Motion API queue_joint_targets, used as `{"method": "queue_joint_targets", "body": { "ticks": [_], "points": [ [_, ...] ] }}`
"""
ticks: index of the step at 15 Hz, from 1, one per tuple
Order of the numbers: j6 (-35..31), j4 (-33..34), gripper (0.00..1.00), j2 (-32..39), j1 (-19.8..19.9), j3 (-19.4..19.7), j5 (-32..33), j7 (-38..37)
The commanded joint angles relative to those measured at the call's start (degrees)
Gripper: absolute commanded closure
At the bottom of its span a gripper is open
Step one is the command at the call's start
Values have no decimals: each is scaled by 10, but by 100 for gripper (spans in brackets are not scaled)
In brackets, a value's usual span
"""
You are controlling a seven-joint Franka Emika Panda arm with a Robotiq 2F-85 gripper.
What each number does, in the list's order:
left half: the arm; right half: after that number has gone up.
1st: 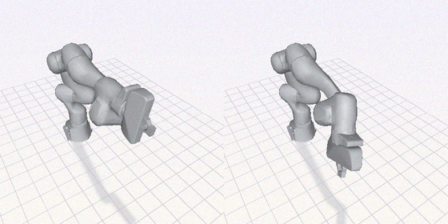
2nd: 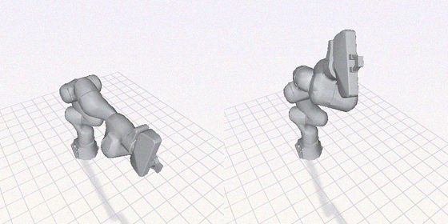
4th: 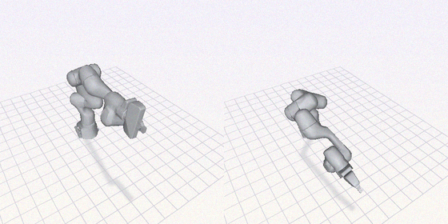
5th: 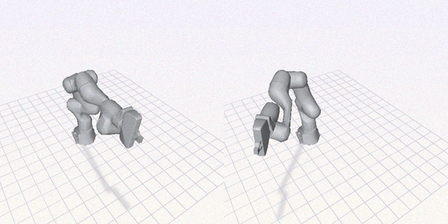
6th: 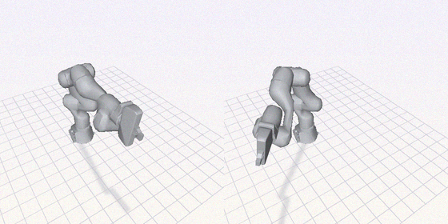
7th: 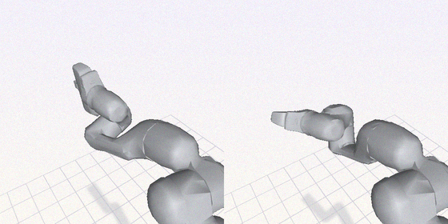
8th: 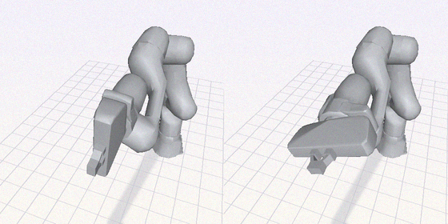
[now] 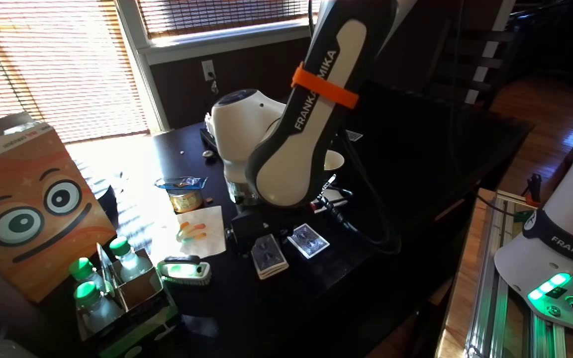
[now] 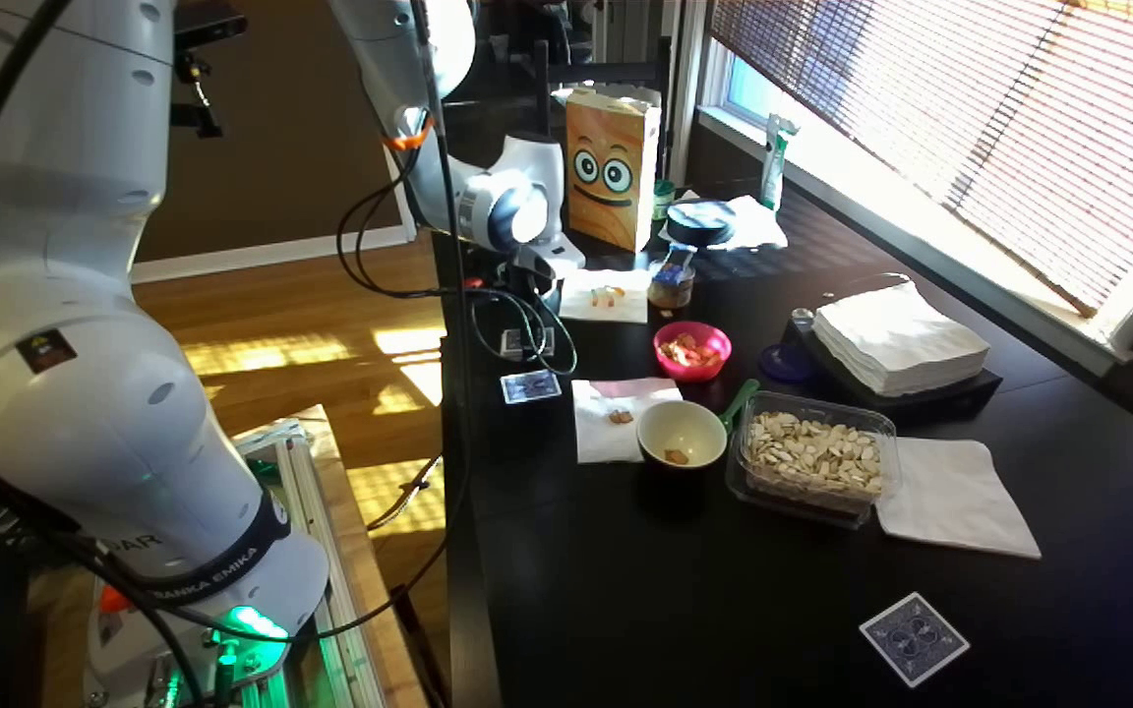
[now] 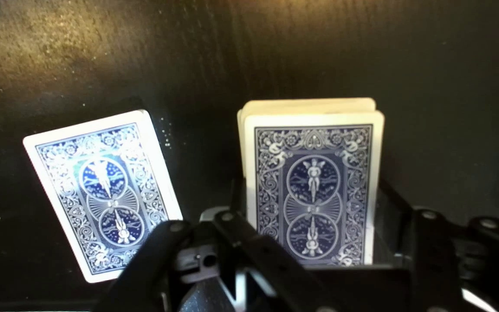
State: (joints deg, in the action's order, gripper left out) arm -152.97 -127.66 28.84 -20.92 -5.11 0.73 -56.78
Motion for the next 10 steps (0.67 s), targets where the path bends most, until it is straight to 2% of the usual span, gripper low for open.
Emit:
{"method": "queue_joint_targets", "body": {
  "ticks": [1,10],
  "points": [
    [-4,-12,55,-8,0,7,-11,11],
    [-6,-19,55,-14,3,10,-12,11]
  ]
}}
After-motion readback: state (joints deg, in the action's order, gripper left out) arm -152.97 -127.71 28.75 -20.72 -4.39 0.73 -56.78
